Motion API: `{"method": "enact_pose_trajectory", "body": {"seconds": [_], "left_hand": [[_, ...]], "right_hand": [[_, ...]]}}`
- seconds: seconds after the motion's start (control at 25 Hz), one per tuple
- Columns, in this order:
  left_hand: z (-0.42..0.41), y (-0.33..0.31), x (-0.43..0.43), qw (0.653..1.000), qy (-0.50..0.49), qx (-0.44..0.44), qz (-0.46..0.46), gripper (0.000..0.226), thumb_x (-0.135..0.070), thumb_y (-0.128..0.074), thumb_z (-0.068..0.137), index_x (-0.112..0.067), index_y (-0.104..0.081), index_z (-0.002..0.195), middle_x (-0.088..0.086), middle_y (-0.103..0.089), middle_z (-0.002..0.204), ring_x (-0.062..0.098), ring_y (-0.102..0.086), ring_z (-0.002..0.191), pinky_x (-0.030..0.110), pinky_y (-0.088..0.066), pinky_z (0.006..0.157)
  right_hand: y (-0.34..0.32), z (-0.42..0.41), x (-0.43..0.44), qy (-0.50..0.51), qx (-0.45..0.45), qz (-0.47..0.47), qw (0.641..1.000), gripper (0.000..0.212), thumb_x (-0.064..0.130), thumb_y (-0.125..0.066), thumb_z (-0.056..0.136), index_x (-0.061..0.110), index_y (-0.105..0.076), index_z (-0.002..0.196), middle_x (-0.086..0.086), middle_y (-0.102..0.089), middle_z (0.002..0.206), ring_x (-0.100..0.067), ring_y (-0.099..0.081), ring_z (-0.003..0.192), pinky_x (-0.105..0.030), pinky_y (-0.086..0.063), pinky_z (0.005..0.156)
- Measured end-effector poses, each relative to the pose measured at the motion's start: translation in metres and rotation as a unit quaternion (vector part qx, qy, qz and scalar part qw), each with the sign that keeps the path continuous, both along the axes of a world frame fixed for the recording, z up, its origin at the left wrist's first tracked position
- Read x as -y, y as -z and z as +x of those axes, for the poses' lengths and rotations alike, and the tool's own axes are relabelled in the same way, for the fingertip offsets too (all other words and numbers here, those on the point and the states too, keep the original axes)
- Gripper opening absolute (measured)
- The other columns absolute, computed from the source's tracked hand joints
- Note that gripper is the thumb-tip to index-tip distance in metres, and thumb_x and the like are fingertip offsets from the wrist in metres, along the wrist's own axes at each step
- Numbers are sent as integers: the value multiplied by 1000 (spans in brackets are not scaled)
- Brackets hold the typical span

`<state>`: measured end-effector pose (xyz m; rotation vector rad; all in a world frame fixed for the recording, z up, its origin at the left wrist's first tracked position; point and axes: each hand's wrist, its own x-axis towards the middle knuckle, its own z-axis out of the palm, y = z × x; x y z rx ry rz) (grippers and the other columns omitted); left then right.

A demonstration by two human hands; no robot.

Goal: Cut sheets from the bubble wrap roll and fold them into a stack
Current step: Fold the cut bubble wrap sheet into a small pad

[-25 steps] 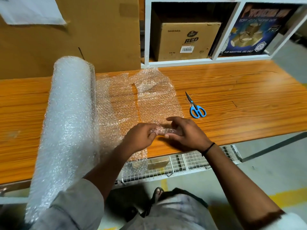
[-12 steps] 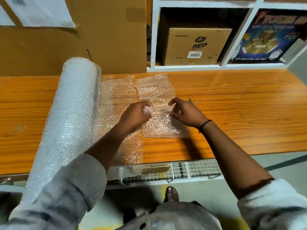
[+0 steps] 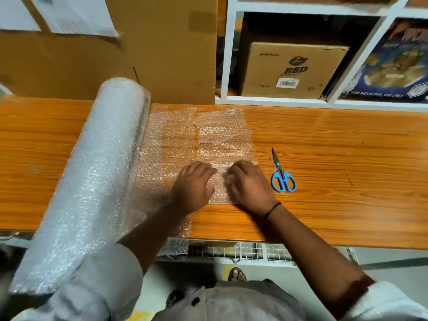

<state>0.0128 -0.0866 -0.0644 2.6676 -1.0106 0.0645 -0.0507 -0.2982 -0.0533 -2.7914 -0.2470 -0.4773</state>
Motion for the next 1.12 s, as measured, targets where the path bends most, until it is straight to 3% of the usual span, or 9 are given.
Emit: {"method": "enact_pose_trajectory", "body": {"seconds": [0.12,0.24,0.32,0.4,0.52,0.72,0.8,0.96,1.12], "left_hand": [[-2,8,-1,992,20,-80,92,79,-62,-17,95,-25,-22,164,3,-15,171,30,-9,158,53,-2,127],[0,8,0,991,44,-88,94,84,-69,-7,93,-27,-7,165,1,1,172,27,6,159,52,4,128],[-1,9,-3,995,53,-74,48,80,-68,-21,97,-25,-16,165,2,-5,172,27,3,159,51,1,128],[-6,6,-7,996,83,-36,-23,69,-61,-45,98,-24,-42,156,3,-30,167,24,-18,157,47,-11,128],[-10,4,-14,984,161,30,-76,40,-49,-70,90,-24,-69,120,-2,-63,133,18,-51,131,39,-39,111],[-11,1,-16,981,170,33,-88,15,-34,-66,95,-23,-72,104,-6,-73,110,15,-67,100,37,-56,83],[-13,-16,-13,983,153,-3,-104,16,-38,-59,99,-26,-70,103,-11,-74,95,10,-68,79,31,-56,67],[-11,-55,-11,971,164,-130,-112,18,-42,-52,104,-30,-65,103,-13,-62,66,3,-50,48,19,-37,51],[8,-85,0,976,109,-179,-59,16,-45,-53,105,-35,-65,104,-23,-62,79,-7,-56,64,22,-36,62]], "right_hand": [[23,-27,-2,-26,-69,-20,997,41,36,-58,99,13,-61,132,-10,-58,139,-30,-53,129,-46,-46,106],[28,-35,2,-34,-97,-29,994,55,49,-48,104,13,-52,146,-11,-49,154,-32,-42,143,-48,-37,117],[23,-38,6,-45,-105,-22,993,63,58,-49,101,16,-50,148,-9,-45,157,-29,-38,146,-47,-33,120],[20,-44,12,-60,-97,-17,993,62,60,-52,99,17,-54,144,-6,-47,156,-27,-38,146,-46,-31,121],[21,-53,19,-78,-93,-6,993,54,55,-56,99,16,-60,136,-4,-53,151,-25,-44,143,-47,-36,117],[16,-54,19,-73,-105,-3,992,56,59,-56,98,18,-61,136,-2,-55,150,-22,-46,140,-42,-36,118],[6,-54,19,-68,-125,-4,990,53,57,-58,96,20,-61,134,0,-62,139,-21,-54,129,-38,-42,109],[-34,-58,28,-68,-197,61,976,28,43,-61,97,28,-66,120,4,-72,88,-15,-64,79,-34,-47,67],[-60,-27,39,-58,-250,187,948,9,29,-73,95,21,-69,94,5,-70,81,-12,-63,74,-36,-50,71]]}}
